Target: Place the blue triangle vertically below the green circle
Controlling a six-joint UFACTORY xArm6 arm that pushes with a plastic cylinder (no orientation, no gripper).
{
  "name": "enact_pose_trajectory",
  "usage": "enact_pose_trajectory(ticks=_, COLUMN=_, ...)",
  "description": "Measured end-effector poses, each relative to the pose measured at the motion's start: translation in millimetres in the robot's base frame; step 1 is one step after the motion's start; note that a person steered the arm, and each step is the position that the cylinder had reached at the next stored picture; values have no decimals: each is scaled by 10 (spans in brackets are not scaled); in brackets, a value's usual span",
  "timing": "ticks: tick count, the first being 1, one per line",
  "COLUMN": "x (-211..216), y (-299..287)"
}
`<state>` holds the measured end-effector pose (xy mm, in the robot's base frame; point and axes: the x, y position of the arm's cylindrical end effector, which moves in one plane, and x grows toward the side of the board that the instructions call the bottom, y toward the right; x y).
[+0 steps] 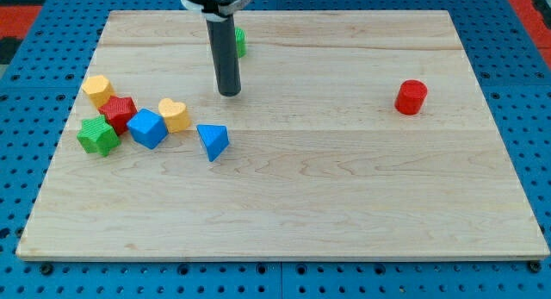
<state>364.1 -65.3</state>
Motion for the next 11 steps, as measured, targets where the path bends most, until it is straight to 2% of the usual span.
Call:
enact_pose_trajectory(ticks=1, x=266, y=159)
enact_pose_trajectory(ticks=2, x=790, y=-200)
enact_pose_trajectory(ticks=3, x=1081, y=-787)
enact_pose_trajectory(ticks=4, x=1407, y=-831)
enact_pose_trajectory(ticks=6, x=672, y=24)
enact_pose_trajectory(ticks=7, x=879, y=-163)
enact_pose_trajectory(ticks=8, x=1435, y=-574)
enact_pose_trajectory(ticks=9, x=1671, y=-257)
enact_pose_trajectory(ticks=10, x=1552, y=-581)
enact_pose_trajectory(ticks=11, x=1871, y=-1178)
